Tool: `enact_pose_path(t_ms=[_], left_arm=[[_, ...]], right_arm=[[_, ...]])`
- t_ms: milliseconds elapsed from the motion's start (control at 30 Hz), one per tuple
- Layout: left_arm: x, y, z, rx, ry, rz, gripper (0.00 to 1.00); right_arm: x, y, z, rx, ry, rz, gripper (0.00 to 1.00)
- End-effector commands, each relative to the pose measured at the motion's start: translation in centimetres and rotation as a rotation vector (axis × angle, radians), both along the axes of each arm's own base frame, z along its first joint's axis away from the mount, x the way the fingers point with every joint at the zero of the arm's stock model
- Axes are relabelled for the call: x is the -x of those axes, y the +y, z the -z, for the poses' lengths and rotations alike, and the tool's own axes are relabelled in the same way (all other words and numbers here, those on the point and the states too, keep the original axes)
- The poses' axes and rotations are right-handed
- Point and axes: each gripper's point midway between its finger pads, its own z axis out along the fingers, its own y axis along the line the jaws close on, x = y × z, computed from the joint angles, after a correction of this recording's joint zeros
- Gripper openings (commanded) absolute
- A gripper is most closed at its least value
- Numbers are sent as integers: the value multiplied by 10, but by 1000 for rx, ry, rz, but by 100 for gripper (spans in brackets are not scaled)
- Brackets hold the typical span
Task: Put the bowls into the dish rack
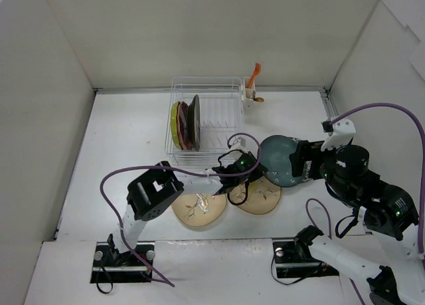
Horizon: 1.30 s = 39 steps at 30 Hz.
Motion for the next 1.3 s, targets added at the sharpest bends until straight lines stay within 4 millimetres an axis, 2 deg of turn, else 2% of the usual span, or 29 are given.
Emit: enact_pose_path(t_ms=[0, 33, 67, 133, 300, 400, 433, 467, 533, 567, 633, 667, 700, 733, 800, 833, 900, 933, 1000, 1033, 1067, 1100, 1167, 1200, 1267], left_arm=[[-2, -2, -111, 136, -180, 8, 0], [-2, 1, -128, 148, -201, 8, 0], [-2, 5, -130, 118, -215, 4, 0], [-3, 11, -154, 114, -244, -5, 0], [-5, 31, -176, 39, -273, -42, 0], [-4, 41, -197, 34, -304, -51, 0], [-4, 46, -194, -4, -303, -55, 0], [-6, 47, -209, -7, -328, -57, 0], [-5, 58, -212, -68, -327, -65, 0], [-6, 60, -226, -71, -351, -68, 0], [-6, 71, -234, -116, -363, -83, 0], [-7, 74, -246, -118, -380, -88, 0], [-7, 81, -248, -170, -395, -82, 0], [-10, 87, -263, -182, -424, -102, 0], [-11, 100, -267, -276, -469, -94, 0], [-16, 109, -280, -298, -495, -135, 0], [-19, 125, -287, -396, -540, -148, 0], [-25, 138, -302, -426, -563, -211, 0], [-33, 158, -305, -530, -574, -254, 0], [-38, 174, -324, -571, -600, -326, 0], [-42, 178, -322, -619, -600, -351, 0], [-44, 192, -334, -656, -609, -410, 0], [-49, 199, -332, -764, -628, -424, 0], [-51, 206, -342, -787, -638, -471, 0], [-56, 207, -340, -869, -653, -474, 0]], right_arm=[[-3, 3, -14, -21, -43, -12, 80], [-2, 3, -15, -25, -45, -12, 79], [-2, 3, -17, -28, -50, -15, 79], [-1, 2, -20, -31, -58, -14, 79], [0, 0, -21, -26, -64, -12, 80], [0, 1, -21, -38, -63, -13, 79], [1, 1, -22, -42, -67, -12, 79], [2, 1, -22, -43, -67, -15, 79], [1, 0, -22, -41, -65, -8, 79], [1, 1, -22, -42, -66, -12, 79], [1, 2, -21, -46, -61, -15, 79], [1, 2, -20, -47, -59, -17, 79], [1, 3, -20, -49, -56, -21, 79], [0, 4, -20, -49, -55, -20, 79], [0, 6, -17, -46, -45, -28, 79], [-1, 7, -17, -46, -44, -31, 79], [-1, 9, -17, -49, -40, -40, 79], [-1, 9, -16, -49, -37, -39, 79], [-1, 9, -14, -49, -34, -39, 79], [-2, 10, -14, -49, -31, -41, 79], [-1, 11, -12, -49, -26, -42, 79], [-1, 11, -11, -47, -23, -43, 79], [-2, 12, -10, -47, -22, -45, 79], [-1, 12, -9, -48, -20, -46, 79], [-2, 12, -6, -42, -11, -44, 79]])
